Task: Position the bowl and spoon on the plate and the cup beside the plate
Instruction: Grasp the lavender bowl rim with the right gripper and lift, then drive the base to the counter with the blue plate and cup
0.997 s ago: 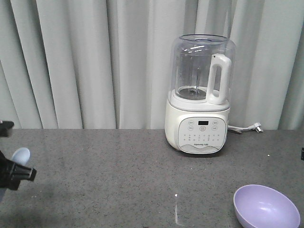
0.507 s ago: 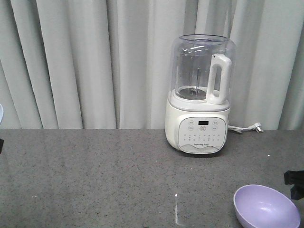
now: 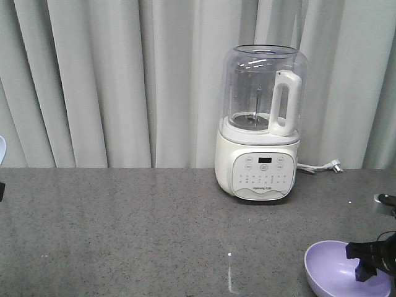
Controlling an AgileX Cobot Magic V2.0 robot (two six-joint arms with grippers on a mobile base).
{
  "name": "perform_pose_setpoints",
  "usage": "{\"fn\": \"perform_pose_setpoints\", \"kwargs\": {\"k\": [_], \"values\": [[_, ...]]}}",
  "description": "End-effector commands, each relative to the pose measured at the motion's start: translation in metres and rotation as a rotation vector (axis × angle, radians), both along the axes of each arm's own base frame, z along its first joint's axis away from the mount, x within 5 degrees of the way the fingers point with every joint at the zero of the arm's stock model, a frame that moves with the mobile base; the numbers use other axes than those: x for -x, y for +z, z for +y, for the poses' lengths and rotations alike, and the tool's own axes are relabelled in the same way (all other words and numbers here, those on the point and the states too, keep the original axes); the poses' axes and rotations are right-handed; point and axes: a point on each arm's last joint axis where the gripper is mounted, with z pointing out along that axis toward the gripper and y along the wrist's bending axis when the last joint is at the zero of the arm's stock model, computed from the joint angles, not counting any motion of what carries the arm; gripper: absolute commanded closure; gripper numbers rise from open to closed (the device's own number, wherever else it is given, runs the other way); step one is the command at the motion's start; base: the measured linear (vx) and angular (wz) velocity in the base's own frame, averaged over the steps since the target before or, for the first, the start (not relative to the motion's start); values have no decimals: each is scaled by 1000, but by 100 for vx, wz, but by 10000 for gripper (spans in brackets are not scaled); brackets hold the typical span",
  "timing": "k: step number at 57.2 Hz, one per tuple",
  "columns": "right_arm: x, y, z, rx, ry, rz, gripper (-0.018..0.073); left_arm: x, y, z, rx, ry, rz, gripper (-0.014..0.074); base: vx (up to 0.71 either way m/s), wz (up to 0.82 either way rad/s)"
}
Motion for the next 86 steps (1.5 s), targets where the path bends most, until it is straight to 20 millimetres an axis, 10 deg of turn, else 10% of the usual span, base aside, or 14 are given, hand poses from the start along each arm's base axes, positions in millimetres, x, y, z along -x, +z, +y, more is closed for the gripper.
{"fn": "perform_pose_setpoints", "kwargs": {"k": [1, 14, 35, 54, 70, 86], "values": [[-7, 19, -3, 15, -1, -105, 153, 4, 21, -1, 16, -4, -122, 603, 0, 0], [-9, 20, -1, 10, 32, -130, 578, 4, 21, -1, 12, -7, -123, 603, 0, 0], [23, 88, 4, 86, 95, -354, 571, 4, 21, -1, 10, -9, -122, 603, 0, 0], [117, 186, 27, 143, 183, -752, 571, 33, 43, 2, 18, -9, -224, 603, 0, 0], [186, 199, 43, 119, 210, -931, 571, 81, 67, 6, 29, -10, -341, 603, 0, 0], [194, 199, 45, 107, 204, -950, 571, 104, 76, 6, 62, -17, -394, 603, 0, 0]]}}
